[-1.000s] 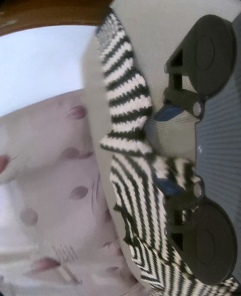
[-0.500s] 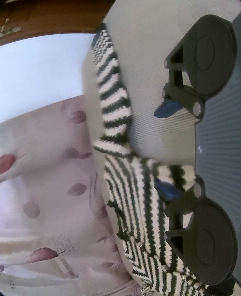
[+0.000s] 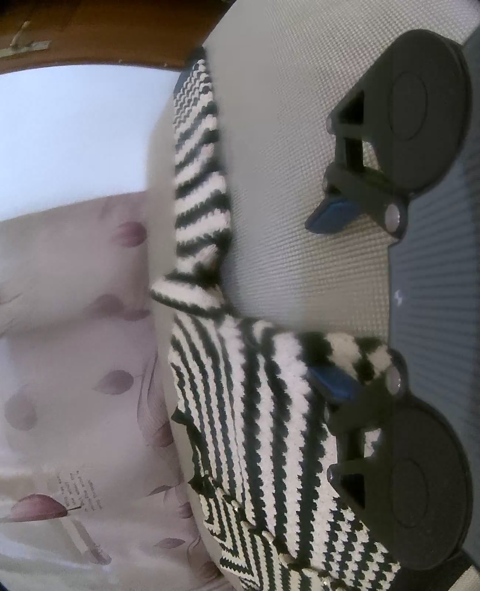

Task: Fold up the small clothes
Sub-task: 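Grasp the striped sleeve cuff with the left gripper, then carry the sleeve across the cardigan body with the left gripper and release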

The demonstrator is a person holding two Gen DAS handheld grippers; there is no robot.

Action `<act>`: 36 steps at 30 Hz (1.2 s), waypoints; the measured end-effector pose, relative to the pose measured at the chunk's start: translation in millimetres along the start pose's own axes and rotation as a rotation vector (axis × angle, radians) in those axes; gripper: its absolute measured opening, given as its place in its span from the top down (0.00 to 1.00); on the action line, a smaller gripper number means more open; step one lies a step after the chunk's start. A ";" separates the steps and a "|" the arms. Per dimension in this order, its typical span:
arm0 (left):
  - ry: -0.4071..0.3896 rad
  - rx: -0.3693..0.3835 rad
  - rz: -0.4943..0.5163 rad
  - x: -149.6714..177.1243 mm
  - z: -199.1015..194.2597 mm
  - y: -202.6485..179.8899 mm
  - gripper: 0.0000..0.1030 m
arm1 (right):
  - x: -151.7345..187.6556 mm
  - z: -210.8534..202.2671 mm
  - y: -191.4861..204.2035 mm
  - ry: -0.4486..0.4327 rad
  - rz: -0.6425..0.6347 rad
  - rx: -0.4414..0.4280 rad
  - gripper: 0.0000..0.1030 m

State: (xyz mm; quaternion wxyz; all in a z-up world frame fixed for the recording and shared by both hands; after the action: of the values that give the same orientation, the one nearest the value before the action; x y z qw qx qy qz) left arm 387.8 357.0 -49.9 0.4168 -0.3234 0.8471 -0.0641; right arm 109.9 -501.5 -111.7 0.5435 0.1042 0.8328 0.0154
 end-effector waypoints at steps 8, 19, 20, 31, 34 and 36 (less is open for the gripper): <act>-0.068 0.045 -0.064 0.8 3.4 -5.6 0.89 | -1.9 4.2 -2.0 0.010 -0.027 -0.001 0.21; -0.346 0.071 -0.101 9.8 -164.6 -16.0 0.89 | -1.6 2.7 -5.6 0.001 -0.013 -0.024 0.21; -0.369 0.038 -0.106 18.7 -182.6 -10.5 0.89 | -1.5 1.9 -5.4 -0.003 -0.009 -0.026 0.21; -0.406 -0.172 -0.104 100.5 -268.9 74.0 0.22 | -2.2 -1.3 -12.5 -0.014 0.036 -0.080 0.18; -0.371 -0.174 -0.055 83.3 -255.2 78.8 0.22 | -2.3 -1.5 -10.9 -0.009 0.030 -0.088 0.16; -0.361 -0.181 -0.003 74.2 -240.5 78.5 0.21 | -1.8 -2.2 -10.7 -0.011 0.029 -0.090 0.16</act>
State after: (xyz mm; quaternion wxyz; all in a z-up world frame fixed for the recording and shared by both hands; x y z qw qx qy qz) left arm 136.3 335.1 26.0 0.5311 -0.3671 0.7604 0.0709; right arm 107.0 -512.1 -110.6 0.5520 0.0919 0.8265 0.0601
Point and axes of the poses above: each gripper's, at about its wrist camera, not at the fingertips, and z roughly the way its jaws point, y to its left, x to its underside, the point moved 2 cm from there along z, roughly the way its jaws point, and after that the axes turned 9 degrees about -y, right-handed, at the moved point
